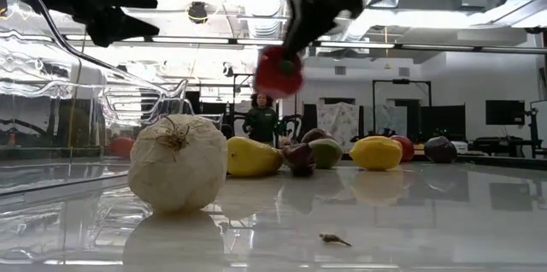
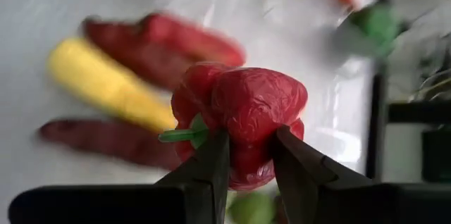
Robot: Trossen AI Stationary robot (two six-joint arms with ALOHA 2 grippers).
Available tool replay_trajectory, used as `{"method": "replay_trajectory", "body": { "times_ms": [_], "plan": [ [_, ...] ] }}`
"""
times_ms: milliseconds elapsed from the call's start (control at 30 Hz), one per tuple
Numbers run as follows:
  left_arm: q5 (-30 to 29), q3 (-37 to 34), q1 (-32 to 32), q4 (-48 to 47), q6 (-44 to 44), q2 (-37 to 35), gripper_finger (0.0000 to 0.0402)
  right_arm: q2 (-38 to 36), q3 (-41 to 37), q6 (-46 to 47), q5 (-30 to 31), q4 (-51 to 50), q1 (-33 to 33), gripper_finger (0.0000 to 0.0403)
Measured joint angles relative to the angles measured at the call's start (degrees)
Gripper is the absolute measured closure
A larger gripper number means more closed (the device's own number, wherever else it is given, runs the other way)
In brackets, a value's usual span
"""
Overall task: Sort produce into baskets
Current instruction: Put the red bell pepper into the top transparent bin
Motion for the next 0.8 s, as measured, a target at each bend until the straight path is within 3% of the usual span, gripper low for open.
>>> {"method": "replay_trajectory", "body": {
  "times_ms": [100, 233, 467, 667, 800],
  "plan": [
    [-0.02, 0.00, -0.02, 0.00, -0.04, -0.04, 0.0041, 0.48, -0.07, -5.62, -1.44, 9.46, -2.91, 0.0279],
    [0.22, 0.00, -0.01, -0.06, -0.22, -0.02, 0.0041, 1.14, -0.04, -10.35, -9.06, 21.83, -7.38, 0.0272],
    [0.93, 0.02, -0.11, -0.12, -0.21, -0.46, 0.0041, 3.94, -0.01, -9.17, -20.59, 39.03, -14.67, 0.0260],
    [2.34, 0.11, -0.11, -0.26, -0.50, -1.56, 0.0041, 9.65, 0.09, -9.35, -21.52, 51.29, -16.47, 0.0251],
    [3.88, 0.11, -0.11, -0.26, -0.69, -1.53, 0.0041, 14.41, 3.97, -8.41, -23.73, 51.53, -16.82, 0.0234]
  ]
}}
